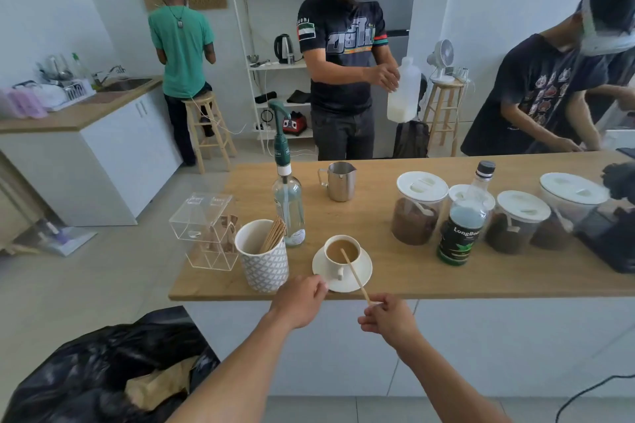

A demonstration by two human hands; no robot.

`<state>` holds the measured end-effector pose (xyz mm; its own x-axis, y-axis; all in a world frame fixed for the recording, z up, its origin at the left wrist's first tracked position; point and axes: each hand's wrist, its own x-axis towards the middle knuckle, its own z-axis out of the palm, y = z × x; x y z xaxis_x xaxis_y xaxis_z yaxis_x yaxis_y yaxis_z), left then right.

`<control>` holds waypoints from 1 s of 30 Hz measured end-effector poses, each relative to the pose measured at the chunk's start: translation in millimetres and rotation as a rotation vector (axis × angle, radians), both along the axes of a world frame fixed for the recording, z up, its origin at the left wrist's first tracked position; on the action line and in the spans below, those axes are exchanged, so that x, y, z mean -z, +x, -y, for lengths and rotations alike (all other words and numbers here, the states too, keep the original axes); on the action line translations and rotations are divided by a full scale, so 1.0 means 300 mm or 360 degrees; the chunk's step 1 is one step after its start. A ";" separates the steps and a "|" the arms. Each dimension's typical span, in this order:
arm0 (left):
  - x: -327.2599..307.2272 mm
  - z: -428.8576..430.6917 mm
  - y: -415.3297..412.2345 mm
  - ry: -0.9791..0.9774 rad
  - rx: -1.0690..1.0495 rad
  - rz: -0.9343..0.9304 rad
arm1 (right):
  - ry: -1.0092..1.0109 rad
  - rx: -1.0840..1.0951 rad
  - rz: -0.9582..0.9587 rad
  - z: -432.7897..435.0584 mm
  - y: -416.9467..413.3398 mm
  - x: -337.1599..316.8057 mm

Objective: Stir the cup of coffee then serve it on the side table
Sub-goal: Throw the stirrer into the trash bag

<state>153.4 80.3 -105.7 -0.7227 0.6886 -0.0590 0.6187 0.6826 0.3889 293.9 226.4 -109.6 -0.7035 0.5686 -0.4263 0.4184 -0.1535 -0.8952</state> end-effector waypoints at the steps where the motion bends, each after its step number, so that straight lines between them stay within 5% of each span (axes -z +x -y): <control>1: -0.001 0.012 0.018 0.0021 0.0002 -0.0023 | 0.0004 -0.0017 0.0002 0.006 0.006 0.002; 16: 0.112 0.390 0.151 -0.0034 -0.0334 0.0032 | -0.0128 -0.0504 0.0002 0.330 -0.058 0.090; 30: 0.327 0.947 0.051 0.0113 -0.0907 0.0265 | 0.0496 -0.1273 0.0449 0.788 -0.352 0.285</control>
<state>168.7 -203.8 -203.9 -0.9643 0.2016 -0.1716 0.0893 0.8579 0.5060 188.2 -10.2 -195.2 -0.8310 0.0732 -0.5515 0.5064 0.5099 -0.6954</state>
